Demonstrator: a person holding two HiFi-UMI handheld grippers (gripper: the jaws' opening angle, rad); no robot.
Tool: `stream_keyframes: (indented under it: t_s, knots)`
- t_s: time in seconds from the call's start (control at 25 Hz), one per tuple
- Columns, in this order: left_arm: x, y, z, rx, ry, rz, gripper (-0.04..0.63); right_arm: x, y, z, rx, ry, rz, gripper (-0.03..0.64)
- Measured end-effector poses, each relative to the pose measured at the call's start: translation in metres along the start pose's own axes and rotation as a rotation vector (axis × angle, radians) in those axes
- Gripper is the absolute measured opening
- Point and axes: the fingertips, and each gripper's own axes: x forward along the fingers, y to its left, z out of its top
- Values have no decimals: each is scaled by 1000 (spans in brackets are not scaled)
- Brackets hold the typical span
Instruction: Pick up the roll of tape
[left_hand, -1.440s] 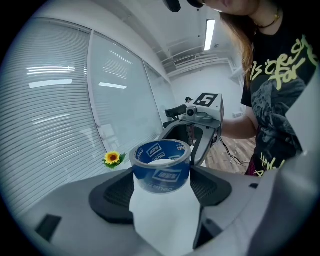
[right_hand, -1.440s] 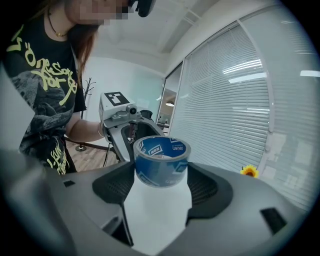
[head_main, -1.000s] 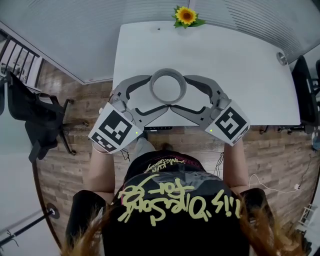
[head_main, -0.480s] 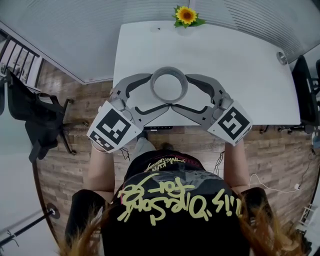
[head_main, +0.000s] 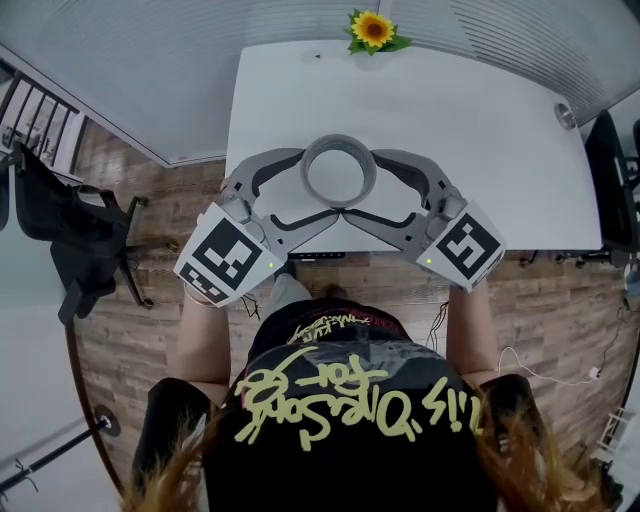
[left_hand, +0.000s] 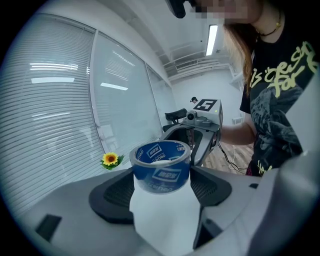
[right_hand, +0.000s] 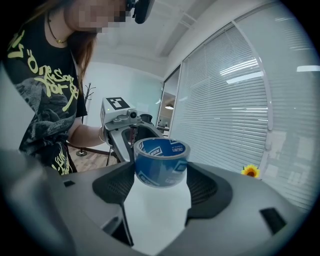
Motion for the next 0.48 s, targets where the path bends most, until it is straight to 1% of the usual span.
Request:
stream_keyframes:
  t_s: [0.48]
  knots:
    - [0, -1, -1, -6, -3, -2, 347, 0, 1, -1, -5, 8, 1, 319]
